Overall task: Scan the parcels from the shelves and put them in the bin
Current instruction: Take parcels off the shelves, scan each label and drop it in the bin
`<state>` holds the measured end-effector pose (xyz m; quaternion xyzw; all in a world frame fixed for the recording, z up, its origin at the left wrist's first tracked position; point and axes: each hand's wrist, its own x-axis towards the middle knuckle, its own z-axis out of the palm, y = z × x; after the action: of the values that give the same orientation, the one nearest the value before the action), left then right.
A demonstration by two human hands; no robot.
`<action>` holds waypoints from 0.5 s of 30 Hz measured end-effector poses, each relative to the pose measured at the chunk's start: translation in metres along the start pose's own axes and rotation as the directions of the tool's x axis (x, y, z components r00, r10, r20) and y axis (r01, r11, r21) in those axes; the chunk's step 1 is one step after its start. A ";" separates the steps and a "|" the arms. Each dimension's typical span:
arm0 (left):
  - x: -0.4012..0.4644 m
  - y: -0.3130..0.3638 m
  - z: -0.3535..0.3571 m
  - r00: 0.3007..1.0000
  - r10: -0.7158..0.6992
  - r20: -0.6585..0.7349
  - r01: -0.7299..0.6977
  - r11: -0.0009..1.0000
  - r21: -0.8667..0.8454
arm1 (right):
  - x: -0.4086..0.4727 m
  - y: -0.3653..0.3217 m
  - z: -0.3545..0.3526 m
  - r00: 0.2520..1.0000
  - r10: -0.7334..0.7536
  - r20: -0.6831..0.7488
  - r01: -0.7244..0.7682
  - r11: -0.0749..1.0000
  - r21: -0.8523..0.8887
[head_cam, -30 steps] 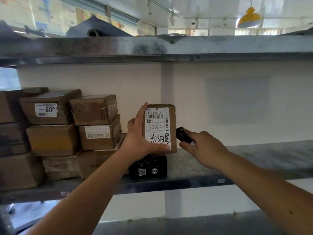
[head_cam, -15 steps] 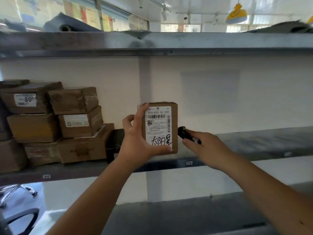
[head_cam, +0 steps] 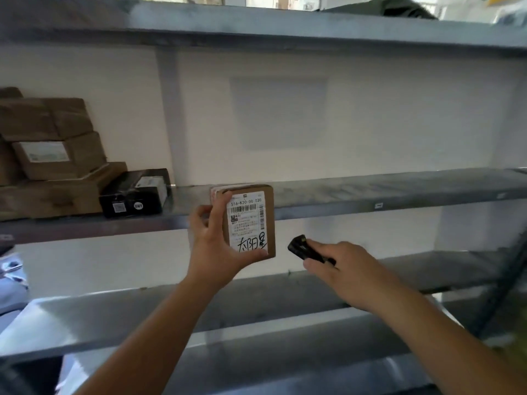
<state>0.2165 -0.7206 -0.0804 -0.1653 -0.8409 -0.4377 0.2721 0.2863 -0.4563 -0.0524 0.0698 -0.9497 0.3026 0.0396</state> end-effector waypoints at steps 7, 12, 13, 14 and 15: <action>-0.060 0.015 0.038 0.992 -0.112 0.060 0.106 0.989 0.101 | -0.046 0.035 0.007 0.992 -0.003 0.128 0.018 0.993 -0.120; -0.089 0.015 0.056 0.976 -0.188 0.110 0.169 0.972 0.163 | -0.071 0.056 0.012 0.971 0.029 0.238 0.002 0.992 -0.128; -0.095 0.015 0.059 0.972 -0.201 0.120 0.180 0.969 0.171 | -0.077 0.062 0.014 0.968 0.028 0.249 0.006 0.991 -0.135; -0.102 0.015 0.063 0.969 -0.212 0.127 0.187 0.965 0.183 | -0.084 0.067 0.016 0.966 0.030 0.256 0.006 0.990 -0.138; -0.109 0.015 0.067 0.966 -0.223 0.135 0.195 0.962 0.192 | -0.091 0.072 0.018 0.964 0.037 0.263 -0.001 0.990 -0.138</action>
<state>0.2901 -0.6610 -0.1679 -0.0841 -0.9078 -0.3732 0.1717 0.3639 -0.3990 -0.1187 0.0977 -0.9656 0.2251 -0.0859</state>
